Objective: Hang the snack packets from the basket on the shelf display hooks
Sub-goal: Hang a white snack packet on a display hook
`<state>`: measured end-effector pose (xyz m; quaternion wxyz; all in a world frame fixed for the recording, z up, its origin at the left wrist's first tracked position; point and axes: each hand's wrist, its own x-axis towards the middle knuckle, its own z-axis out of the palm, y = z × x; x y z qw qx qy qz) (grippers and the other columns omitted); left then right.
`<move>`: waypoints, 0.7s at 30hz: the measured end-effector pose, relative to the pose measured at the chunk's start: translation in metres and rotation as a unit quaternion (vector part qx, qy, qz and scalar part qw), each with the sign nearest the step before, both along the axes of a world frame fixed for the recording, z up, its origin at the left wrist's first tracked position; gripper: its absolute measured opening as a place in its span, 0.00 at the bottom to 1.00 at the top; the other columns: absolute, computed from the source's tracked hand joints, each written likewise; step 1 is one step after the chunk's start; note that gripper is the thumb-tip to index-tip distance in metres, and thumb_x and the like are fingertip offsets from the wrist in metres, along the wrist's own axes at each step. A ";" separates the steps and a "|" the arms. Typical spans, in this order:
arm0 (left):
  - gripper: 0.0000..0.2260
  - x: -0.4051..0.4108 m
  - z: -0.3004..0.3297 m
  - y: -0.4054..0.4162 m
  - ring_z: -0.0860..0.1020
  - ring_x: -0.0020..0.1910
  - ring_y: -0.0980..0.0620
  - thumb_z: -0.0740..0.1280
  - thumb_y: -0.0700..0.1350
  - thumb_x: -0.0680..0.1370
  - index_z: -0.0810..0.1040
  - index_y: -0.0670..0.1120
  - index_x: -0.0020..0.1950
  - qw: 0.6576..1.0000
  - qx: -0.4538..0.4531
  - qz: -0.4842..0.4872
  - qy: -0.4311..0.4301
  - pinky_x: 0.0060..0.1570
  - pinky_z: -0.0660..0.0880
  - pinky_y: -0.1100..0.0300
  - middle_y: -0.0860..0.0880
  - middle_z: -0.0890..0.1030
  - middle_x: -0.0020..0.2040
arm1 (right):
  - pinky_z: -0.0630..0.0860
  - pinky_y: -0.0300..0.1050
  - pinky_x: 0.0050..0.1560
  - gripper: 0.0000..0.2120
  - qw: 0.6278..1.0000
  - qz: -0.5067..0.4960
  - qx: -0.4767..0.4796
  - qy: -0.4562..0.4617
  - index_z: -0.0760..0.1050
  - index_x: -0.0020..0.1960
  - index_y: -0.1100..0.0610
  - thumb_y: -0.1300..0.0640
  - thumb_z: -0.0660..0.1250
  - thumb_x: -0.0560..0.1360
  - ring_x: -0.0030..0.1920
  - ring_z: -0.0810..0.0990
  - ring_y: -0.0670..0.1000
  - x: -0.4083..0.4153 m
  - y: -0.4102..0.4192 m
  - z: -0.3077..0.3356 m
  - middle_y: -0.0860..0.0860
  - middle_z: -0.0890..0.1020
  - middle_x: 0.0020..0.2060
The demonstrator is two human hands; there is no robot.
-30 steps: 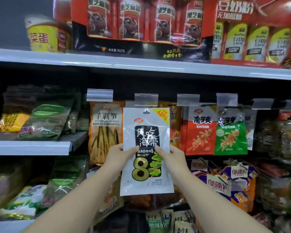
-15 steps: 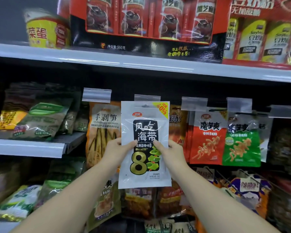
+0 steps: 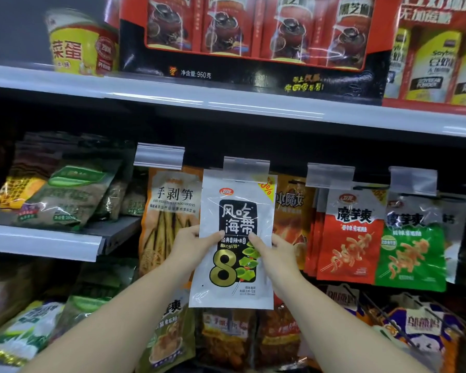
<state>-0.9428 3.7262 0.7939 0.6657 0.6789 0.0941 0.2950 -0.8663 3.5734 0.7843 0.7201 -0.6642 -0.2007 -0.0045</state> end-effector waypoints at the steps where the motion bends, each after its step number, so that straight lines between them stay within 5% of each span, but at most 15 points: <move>1: 0.06 0.005 0.000 0.002 0.85 0.40 0.47 0.73 0.42 0.74 0.84 0.43 0.49 1.000 0.004 0.005 0.002 0.37 0.81 0.58 0.46 0.86 0.44 | 0.82 0.56 0.48 0.01 1.000 0.000 -0.001 -0.002 0.81 0.45 0.49 0.53 0.71 0.74 0.45 0.85 0.54 0.004 0.002 0.000 0.49 0.86 0.42; 4: 0.05 0.020 -0.002 0.010 0.85 0.42 0.47 0.73 0.43 0.74 0.84 0.45 0.48 1.000 0.012 0.016 -0.001 0.38 0.80 0.57 0.48 0.86 0.43 | 0.78 0.43 0.42 0.01 1.000 -0.010 -0.014 -0.022 0.80 0.44 0.49 0.53 0.70 0.75 0.45 0.82 0.48 0.014 0.008 0.001 0.46 0.84 0.42; 7: 0.05 0.033 -0.002 0.016 0.84 0.41 0.49 0.73 0.43 0.74 0.83 0.46 0.48 0.999 0.029 0.028 -0.001 0.35 0.78 0.62 0.51 0.85 0.42 | 0.74 0.39 0.38 0.04 0.999 -0.017 -0.023 -0.024 0.80 0.48 0.51 0.52 0.70 0.75 0.45 0.81 0.46 0.024 0.015 0.002 0.45 0.84 0.44; 11: 0.08 0.047 -0.003 0.021 0.83 0.41 0.53 0.72 0.44 0.74 0.83 0.43 0.51 0.997 0.054 0.046 0.003 0.34 0.76 0.65 0.50 0.85 0.44 | 0.73 0.38 0.38 0.07 0.999 -0.028 -0.034 -0.016 0.80 0.51 0.53 0.51 0.70 0.75 0.44 0.80 0.45 0.038 0.024 0.001 0.44 0.83 0.43; 16: 0.08 0.056 -0.011 0.026 0.82 0.47 0.50 0.73 0.45 0.74 0.84 0.44 0.51 0.995 0.064 0.077 0.001 0.47 0.78 0.57 0.49 0.85 0.47 | 0.73 0.38 0.40 0.04 0.998 -0.030 -0.039 -0.024 0.79 0.49 0.51 0.52 0.70 0.75 0.45 0.80 0.43 0.043 0.028 -0.005 0.43 0.82 0.43; 21: 0.09 0.049 -0.018 0.026 0.79 0.37 0.55 0.73 0.52 0.73 0.82 0.46 0.43 0.977 0.159 0.138 0.023 0.38 0.75 0.60 0.52 0.83 0.37 | 0.79 0.52 0.54 0.06 0.995 -0.055 -0.073 -0.035 0.79 0.49 0.52 0.51 0.71 0.74 0.49 0.82 0.50 0.039 0.024 -0.009 0.46 0.84 0.46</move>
